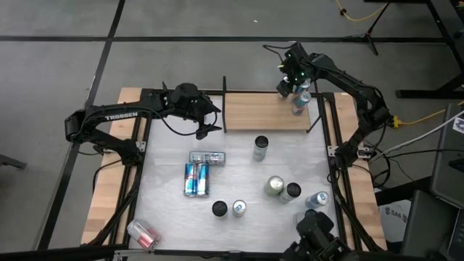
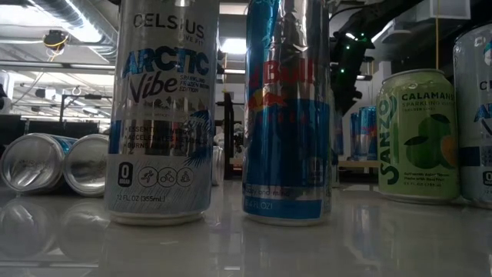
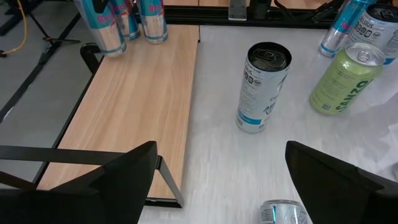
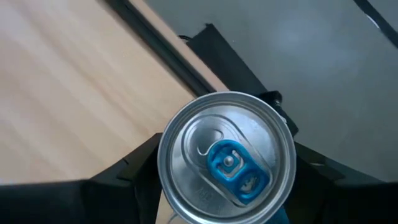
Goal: Place canned beverage on shelf
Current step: Put the blue soda can on the shelf aligned with the other blue soda cans
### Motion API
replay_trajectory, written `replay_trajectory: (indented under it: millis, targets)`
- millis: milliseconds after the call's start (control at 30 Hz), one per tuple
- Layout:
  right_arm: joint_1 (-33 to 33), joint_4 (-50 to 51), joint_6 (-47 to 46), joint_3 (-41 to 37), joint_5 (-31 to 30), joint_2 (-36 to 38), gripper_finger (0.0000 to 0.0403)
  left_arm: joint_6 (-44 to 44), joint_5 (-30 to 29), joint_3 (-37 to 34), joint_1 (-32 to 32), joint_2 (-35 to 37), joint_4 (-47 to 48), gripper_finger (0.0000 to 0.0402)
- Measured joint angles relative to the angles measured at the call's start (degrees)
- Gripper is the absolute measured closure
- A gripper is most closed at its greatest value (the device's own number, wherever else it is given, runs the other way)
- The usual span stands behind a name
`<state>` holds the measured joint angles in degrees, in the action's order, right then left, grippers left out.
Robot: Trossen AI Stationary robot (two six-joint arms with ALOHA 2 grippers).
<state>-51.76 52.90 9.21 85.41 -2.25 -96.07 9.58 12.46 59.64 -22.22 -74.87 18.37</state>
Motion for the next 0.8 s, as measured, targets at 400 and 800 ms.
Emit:
replay_trajectory:
  millis: [400,800]
  targets:
    - [-0.01,-0.17,-6.06,-0.18,-1.82,0.00,0.0162,0.00,0.00,0.00,0.00,0.00,0.01,0.0056]
    - [0.03,-2.76,-6.01,-3.93,-1.69,0.21,0.0162,0.01,-0.01,0.02,0.01,-0.02,0.00,0.0056]
